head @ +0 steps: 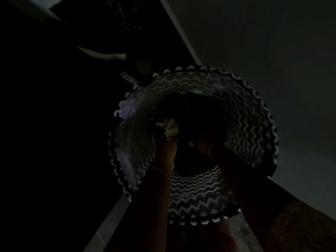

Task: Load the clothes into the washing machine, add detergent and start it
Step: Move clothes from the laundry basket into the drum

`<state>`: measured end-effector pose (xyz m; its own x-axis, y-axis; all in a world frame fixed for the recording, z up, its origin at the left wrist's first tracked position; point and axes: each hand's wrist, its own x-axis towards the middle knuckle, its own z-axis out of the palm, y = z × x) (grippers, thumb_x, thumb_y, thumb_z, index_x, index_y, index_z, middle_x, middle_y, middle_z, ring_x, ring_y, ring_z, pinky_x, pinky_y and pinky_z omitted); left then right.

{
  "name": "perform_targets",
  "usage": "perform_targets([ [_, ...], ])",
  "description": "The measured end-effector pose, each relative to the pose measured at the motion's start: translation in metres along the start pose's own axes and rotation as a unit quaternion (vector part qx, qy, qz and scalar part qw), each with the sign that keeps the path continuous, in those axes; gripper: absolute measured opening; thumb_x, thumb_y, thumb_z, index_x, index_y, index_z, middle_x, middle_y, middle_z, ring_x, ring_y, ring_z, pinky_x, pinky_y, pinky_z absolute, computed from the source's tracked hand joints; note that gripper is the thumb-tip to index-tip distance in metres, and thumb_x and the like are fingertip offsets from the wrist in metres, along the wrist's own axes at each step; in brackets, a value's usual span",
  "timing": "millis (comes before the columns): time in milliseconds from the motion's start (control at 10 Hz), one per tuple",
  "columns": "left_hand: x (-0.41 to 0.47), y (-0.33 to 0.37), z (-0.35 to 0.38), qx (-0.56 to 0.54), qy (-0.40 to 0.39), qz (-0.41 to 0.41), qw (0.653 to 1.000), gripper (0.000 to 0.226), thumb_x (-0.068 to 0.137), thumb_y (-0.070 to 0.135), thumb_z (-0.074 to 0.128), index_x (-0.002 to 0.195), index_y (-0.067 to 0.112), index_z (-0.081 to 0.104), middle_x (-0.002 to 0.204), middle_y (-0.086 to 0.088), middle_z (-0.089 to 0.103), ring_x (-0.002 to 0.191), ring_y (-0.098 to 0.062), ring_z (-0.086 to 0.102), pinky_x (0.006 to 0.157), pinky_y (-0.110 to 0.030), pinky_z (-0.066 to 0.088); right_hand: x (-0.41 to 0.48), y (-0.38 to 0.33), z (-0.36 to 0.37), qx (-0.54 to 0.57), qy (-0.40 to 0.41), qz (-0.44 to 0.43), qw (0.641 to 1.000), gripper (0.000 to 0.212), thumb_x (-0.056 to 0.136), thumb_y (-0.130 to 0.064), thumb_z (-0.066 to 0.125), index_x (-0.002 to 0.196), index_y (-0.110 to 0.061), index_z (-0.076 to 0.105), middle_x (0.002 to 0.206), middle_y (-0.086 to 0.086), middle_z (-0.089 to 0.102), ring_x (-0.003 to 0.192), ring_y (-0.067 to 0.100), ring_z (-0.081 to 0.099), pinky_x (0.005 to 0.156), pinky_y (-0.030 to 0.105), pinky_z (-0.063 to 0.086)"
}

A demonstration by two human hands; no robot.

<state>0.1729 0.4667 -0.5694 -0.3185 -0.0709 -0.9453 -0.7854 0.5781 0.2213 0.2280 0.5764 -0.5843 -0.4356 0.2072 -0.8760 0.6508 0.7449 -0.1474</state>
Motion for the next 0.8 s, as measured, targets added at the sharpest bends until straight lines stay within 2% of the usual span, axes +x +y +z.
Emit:
perform_targets([
  [100, -0.019, 0.006, -0.003, -0.013, -0.004, 0.017, 1.0, 0.041, 0.097, 0.024, 0.053, 0.133, 0.006, 0.053, 0.137, -0.019, 0.053, 0.125, -0.038, 0.05, 0.107, -0.048, 0.04, -0.02, -0.01, -0.006, 0.06, 0.019, -0.002, 0.998, 0.046, 0.101, -0.03, 0.034, 0.144, -0.012, 0.038, 0.148, 0.015, 0.038, 0.137, 0.036, 0.035, 0.11, 0.049, 0.03],
  [200, -0.047, 0.015, -0.011, -0.033, 0.002, 0.023, 0.999, 0.038, 0.097, 0.019, 0.052, 0.131, 0.001, 0.054, 0.136, -0.021, 0.053, 0.125, -0.038, 0.05, 0.108, -0.048, 0.039, -0.056, -0.02, -0.021, 0.327, 0.05, 0.03, 0.943, 0.035, 0.096, -0.021, 0.047, 0.124, -0.004, 0.058, 0.129, 0.02, 0.056, 0.123, 0.038, 0.049, 0.104, 0.044, 0.04],
  [300, -0.092, 0.026, -0.022, -0.079, -0.018, 0.01, 0.997, 0.04, 0.097, 0.018, 0.051, 0.132, 0.0, 0.052, 0.137, -0.021, 0.052, 0.126, -0.038, 0.048, 0.11, -0.046, 0.037, -0.091, -0.032, -0.035, 0.491, 0.026, 0.023, 0.871, 0.028, 0.095, -0.01, 0.051, 0.118, 0.004, 0.059, 0.123, 0.024, 0.059, 0.117, 0.039, 0.054, 0.102, 0.042, 0.043],
  [400, -0.137, 0.026, -0.037, -0.111, -0.015, 0.013, 0.994, 0.039, 0.098, 0.017, 0.048, 0.133, 0.001, 0.052, 0.136, -0.021, 0.053, 0.126, -0.041, 0.048, 0.104, -0.048, 0.038, -0.133, -0.045, -0.058, 0.573, 0.038, 0.005, 0.819, 0.012, 0.094, -0.001, 0.051, 0.101, -0.002, 0.061, 0.106, 0.019, 0.063, 0.099, 0.031, 0.06, 0.096, 0.041, 0.044],
  [500, -0.184, 0.034, -0.049, -0.128, -0.026, 0.032, 0.991, 0.036, 0.098, 0.013, 0.045, 0.133, 0.006, 0.051, 0.129, -0.009, 0.055, 0.123, -0.029, 0.05, 0.094, -0.033, 0.042, -0.165, -0.053, -0.08, 0.579, 0.069, -0.037, 0.812, 0.025, 0.092, 0.0, 0.052, 0.115, 0.007, 0.059, 0.119, 0.025, 0.061, 0.111, 0.034, 0.058, 0.099, 0.043, 0.045],
  [600, -0.221, 0.04, -0.059, -0.126, -0.029, 0.082, 0.988, 0.025, 0.096, 0.005, 0.045, 0.119, 0.012, 0.052, 0.12, -0.006, 0.051, 0.109, -0.022, 0.05, 0.091, -0.032, 0.04, -0.196, -0.057, -0.097, 0.602, 0.083, -0.037, 0.793, 0.032, 0.095, -0.007, 0.052, 0.123, 0.007, 0.056, 0.123, 0.022, 0.059, 0.102, 0.027, 0.058, 0.082, 0.033, 0.048],
  [700, -0.253, 0.045, -0.071, -0.12, -0.042, 0.088, 0.988, 0.037, 0.096, 0.002, 0.045, 0.133, -0.004, 0.047, 0.134, -0.019, 0.051, 0.124, -0.035, 0.05, 0.095, -0.037, 0.043, -0.228, -0.061, -0.11, 0.644, 0.094, -0.046, 0.758, 0.03, 0.097, -0.003, 0.046, 0.123, 0.008, 0.055, 0.108, 0.015, 0.061, 0.082, 0.016, 0.058, 0.072, 0.023, 0.048],
  [800, -0.296, 0.046, -0.083, -0.094, -0.028, 0.155, 0.983, 0.04, 0.095, 0.005, 0.05, 0.134, -0.006, 0.047, 0.136, -0.019, 0.052, 0.126, -0.035, 0.049, 0.093, -0.029, 0.044, -0.266, -0.066, -0.118, 0.698, 0.097, -0.048, 0.708, 0.02, 0.097, -0.005, 0.043, 0.102, -0.002, 0.062, 0.088, 0.009, 0.063, 0.077, 0.019, 0.058, 0.062, 0.022, 0.052],
])
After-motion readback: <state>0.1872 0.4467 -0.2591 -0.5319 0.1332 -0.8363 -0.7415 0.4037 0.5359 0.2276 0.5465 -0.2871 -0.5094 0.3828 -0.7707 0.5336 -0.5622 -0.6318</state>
